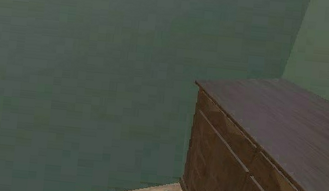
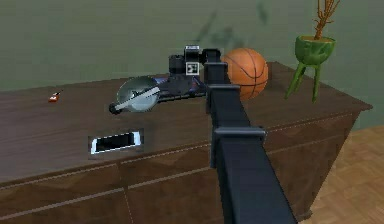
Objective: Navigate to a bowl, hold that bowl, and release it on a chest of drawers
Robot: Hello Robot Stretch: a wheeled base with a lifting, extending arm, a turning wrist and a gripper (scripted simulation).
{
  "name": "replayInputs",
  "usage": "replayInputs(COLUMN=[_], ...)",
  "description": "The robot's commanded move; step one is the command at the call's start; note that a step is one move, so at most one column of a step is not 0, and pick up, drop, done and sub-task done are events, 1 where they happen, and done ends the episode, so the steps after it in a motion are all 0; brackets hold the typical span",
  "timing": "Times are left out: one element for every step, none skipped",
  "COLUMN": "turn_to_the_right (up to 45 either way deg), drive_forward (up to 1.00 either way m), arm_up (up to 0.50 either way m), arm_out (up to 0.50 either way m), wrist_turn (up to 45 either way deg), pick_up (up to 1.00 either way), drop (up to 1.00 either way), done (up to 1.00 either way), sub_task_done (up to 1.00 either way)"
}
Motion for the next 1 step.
replayInputs(turn_to_the_right=[0.0], drive_forward=[0.00], arm_up=[0.00], arm_out=[0.00], wrist_turn=[0.0], pick_up=[0.00], drop=[0.00], done=[1.00], sub_task_done=[0.00])
